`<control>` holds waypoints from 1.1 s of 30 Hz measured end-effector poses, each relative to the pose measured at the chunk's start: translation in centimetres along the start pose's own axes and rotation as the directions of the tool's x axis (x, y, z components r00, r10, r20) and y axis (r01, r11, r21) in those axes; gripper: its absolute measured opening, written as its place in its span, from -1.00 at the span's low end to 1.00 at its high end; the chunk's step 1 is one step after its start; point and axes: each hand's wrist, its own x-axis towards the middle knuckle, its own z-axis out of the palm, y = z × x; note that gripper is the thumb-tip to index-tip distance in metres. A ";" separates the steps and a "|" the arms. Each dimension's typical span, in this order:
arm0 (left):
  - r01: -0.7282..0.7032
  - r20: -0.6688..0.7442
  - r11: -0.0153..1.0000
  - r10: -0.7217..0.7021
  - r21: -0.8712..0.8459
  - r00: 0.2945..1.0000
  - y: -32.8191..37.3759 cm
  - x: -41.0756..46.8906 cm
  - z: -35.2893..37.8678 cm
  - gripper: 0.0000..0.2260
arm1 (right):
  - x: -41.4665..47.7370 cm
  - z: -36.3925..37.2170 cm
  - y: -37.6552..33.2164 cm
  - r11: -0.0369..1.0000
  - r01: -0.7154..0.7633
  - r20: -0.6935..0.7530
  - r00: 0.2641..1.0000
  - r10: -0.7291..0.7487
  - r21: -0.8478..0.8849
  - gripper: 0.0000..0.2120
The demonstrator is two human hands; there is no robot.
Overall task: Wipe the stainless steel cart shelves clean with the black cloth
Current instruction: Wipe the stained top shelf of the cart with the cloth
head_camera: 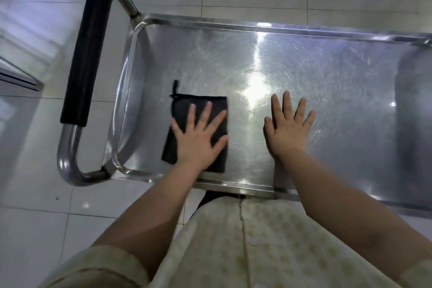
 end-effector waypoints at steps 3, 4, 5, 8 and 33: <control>0.208 -0.003 0.978 -0.208 -0.006 0.978 -8.0 -2.1 -0.3 -0.43 | -0.1 -0.2 0.0 1.000 -0.008 -0.007 1.000 0.008 0.020 -0.44; 0.255 0.006 0.967 -0.255 -0.008 0.967 -10.0 -2.9 -0.5 -0.44 | -0.2 -0.2 -0.1 1.000 -0.010 -0.008 1.000 0.010 0.021 -0.44; 0.288 0.014 0.958 -0.287 -0.005 0.958 -11.3 -3.5 -0.6 -0.44 | -0.2 -0.2 -0.1 1.000 -0.011 -0.009 1.000 0.011 0.020 -0.44; 0.322 0.033 0.947 -0.322 -0.001 0.946 -11.1 -4.3 -0.5 -0.46 | -0.4 -0.4 -0.2 1.000 -0.015 -0.009 1.000 0.015 0.006 -0.44; 0.376 0.048 0.926 -0.374 -0.027 0.926 -9.8 -5.6 -0.2 -0.42 | -9.2 2.2 5.3 0.999 0.039 -0.005 0.999 -0.039 -0.001 -0.47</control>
